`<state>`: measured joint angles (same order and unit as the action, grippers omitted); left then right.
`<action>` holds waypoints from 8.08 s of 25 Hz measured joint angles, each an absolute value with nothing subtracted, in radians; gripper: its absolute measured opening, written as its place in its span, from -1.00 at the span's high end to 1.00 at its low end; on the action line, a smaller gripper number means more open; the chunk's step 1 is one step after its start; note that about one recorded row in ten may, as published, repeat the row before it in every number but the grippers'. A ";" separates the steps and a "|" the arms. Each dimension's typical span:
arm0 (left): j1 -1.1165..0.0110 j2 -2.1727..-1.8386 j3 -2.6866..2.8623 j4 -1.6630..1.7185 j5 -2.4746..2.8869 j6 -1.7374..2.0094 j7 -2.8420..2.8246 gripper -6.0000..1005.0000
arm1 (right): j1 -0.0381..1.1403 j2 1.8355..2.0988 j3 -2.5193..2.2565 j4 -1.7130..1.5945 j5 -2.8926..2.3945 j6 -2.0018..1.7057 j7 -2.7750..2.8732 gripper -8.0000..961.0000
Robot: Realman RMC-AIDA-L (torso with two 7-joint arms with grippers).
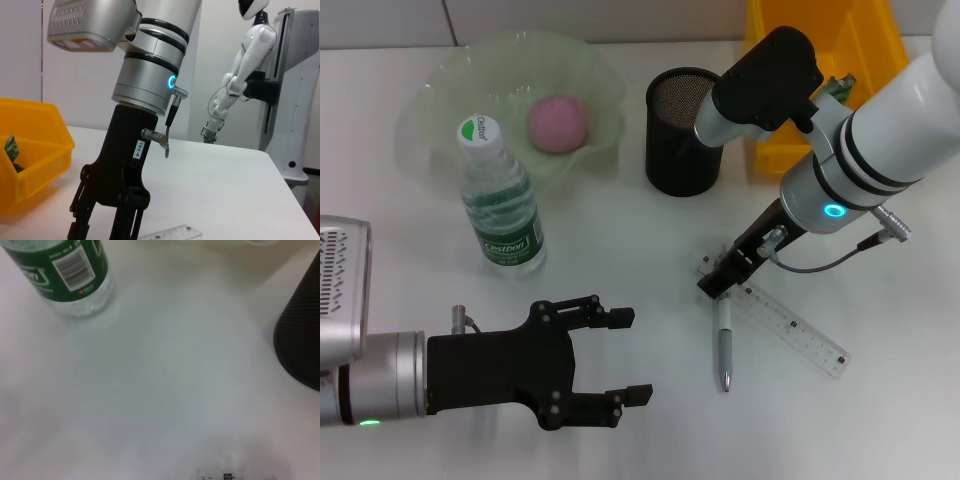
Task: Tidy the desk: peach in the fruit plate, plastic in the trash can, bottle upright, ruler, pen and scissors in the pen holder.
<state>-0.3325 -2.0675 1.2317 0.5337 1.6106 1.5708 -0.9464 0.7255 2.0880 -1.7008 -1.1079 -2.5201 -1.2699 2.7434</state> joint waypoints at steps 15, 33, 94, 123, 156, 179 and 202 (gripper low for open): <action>-0.342 -2.068 1.232 0.533 1.611 1.571 -0.946 -0.59 | 0.734 2.089 -1.701 -1.095 -2.512 -1.280 2.758 -0.20; -0.343 -2.068 1.232 0.532 1.611 1.553 -0.946 -0.59 | 0.758 2.089 -1.717 -1.084 -2.518 -1.300 2.777 0.19; -0.366 -2.069 1.228 0.505 1.608 1.570 -0.972 -0.59 | 0.792 2.093 -1.525 -0.219 -0.542 -1.071 0.525 0.11; -0.359 -2.068 1.224 0.505 1.609 1.571 -0.974 -0.59 | 0.690 2.092 -1.516 -0.253 -0.500 -1.197 0.541 -0.03; -0.364 -2.067 1.230 0.510 1.609 1.577 -0.973 -0.59 | 0.809 2.078 -1.248 -1.274 -2.575 -1.730 2.912 -0.61; -0.350 -2.067 1.232 0.505 1.609 1.564 -0.959 -0.59 | 1.024 2.091 -1.338 -0.834 -2.651 -1.543 2.956 -0.48; -0.355 -2.069 1.233 0.505 1.609 1.557 -0.959 -0.59 | 1.060 2.092 -1.517 -0.704 -2.508 -1.364 2.956 -0.45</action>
